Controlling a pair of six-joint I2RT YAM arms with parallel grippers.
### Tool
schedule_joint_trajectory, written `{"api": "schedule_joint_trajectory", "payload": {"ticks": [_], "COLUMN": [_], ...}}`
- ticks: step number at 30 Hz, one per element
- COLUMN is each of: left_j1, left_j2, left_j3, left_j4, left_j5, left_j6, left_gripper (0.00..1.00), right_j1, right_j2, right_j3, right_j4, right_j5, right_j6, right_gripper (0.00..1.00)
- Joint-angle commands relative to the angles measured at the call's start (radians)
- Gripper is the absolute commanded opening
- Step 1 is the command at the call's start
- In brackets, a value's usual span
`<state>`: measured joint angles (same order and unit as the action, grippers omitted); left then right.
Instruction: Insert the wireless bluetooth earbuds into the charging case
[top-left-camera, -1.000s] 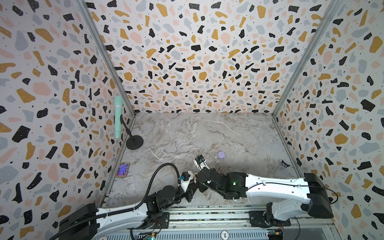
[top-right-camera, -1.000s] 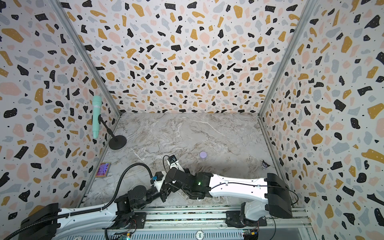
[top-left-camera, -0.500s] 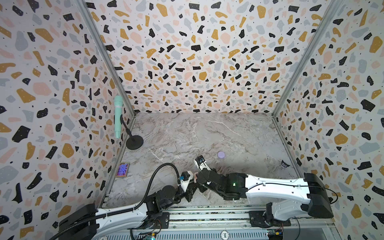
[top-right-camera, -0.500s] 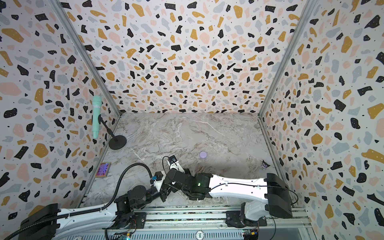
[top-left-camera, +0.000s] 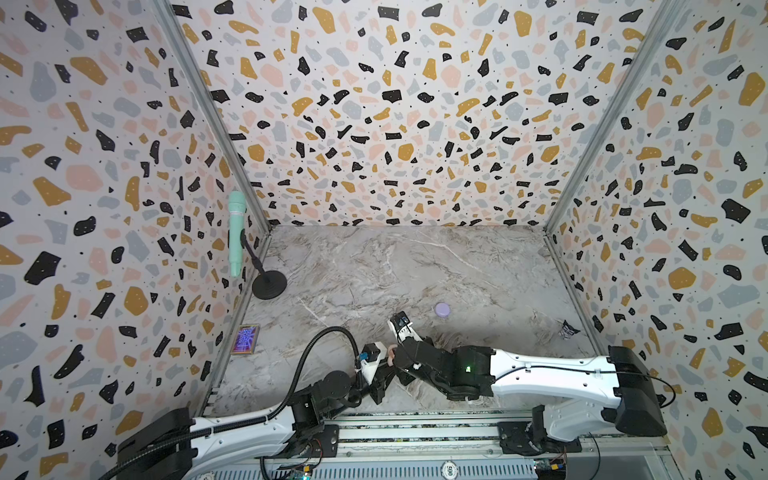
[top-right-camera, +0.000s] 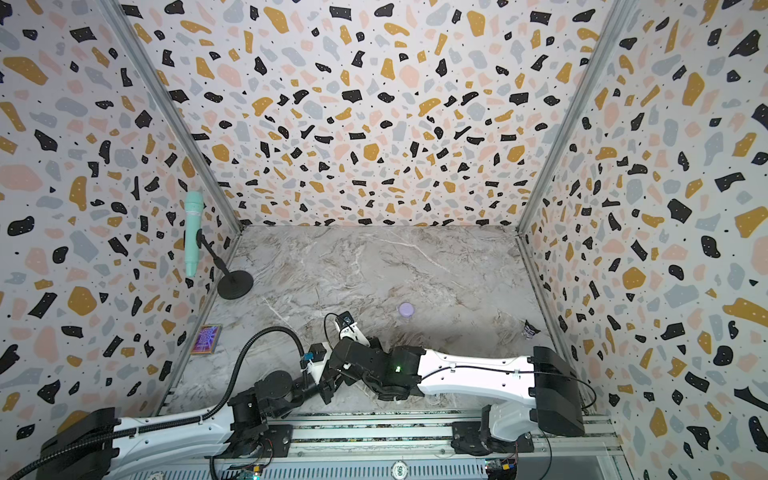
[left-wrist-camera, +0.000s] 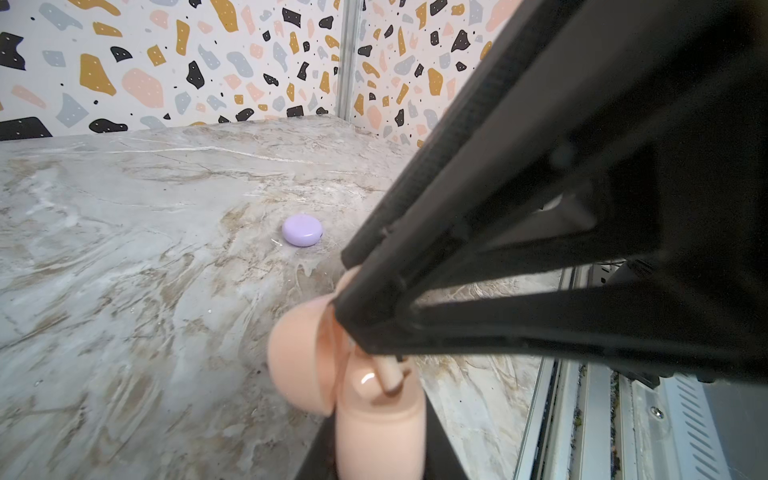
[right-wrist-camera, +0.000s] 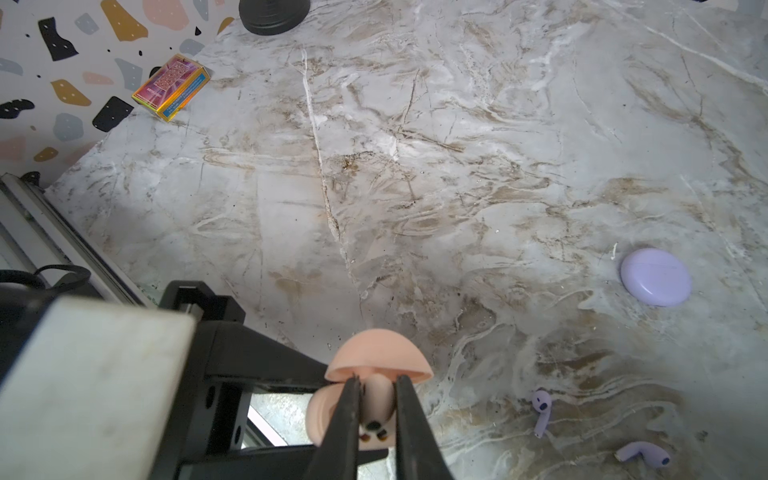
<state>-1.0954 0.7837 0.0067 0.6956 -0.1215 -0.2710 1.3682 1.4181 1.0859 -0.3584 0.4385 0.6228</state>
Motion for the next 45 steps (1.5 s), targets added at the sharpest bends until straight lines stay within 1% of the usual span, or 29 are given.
{"api": "schedule_joint_trajectory", "payload": {"ticks": [1, 8, 19, 31, 45], "left_j1": [-0.001, -0.001, -0.002, -0.001, -0.001], "left_j2": [-0.018, -0.045, -0.081, -0.090, -0.083], "left_j3": [-0.004, -0.019, -0.031, -0.042, -0.040], "left_j4": [0.057, 0.078, 0.083, 0.108, 0.110], "left_j5": [-0.013, -0.024, -0.050, -0.041, -0.045], "left_j6": [0.026, 0.050, 0.053, 0.067, -0.007], "left_gripper": [0.00, 0.00, 0.00, 0.00, 0.00], "right_j1": [0.005, 0.005, 0.005, 0.005, 0.004], "right_j2": [-0.016, -0.030, -0.058, -0.062, -0.071], "right_j3": [0.008, 0.000, -0.011, -0.009, -0.007], "right_j4": [-0.025, -0.025, -0.023, -0.016, -0.016], "right_j5": [-0.016, -0.022, -0.010, -0.018, -0.002], "right_j6": [-0.011, -0.005, 0.008, 0.002, 0.009], "right_gripper": [0.16, 0.16, 0.16, 0.15, 0.15]}}
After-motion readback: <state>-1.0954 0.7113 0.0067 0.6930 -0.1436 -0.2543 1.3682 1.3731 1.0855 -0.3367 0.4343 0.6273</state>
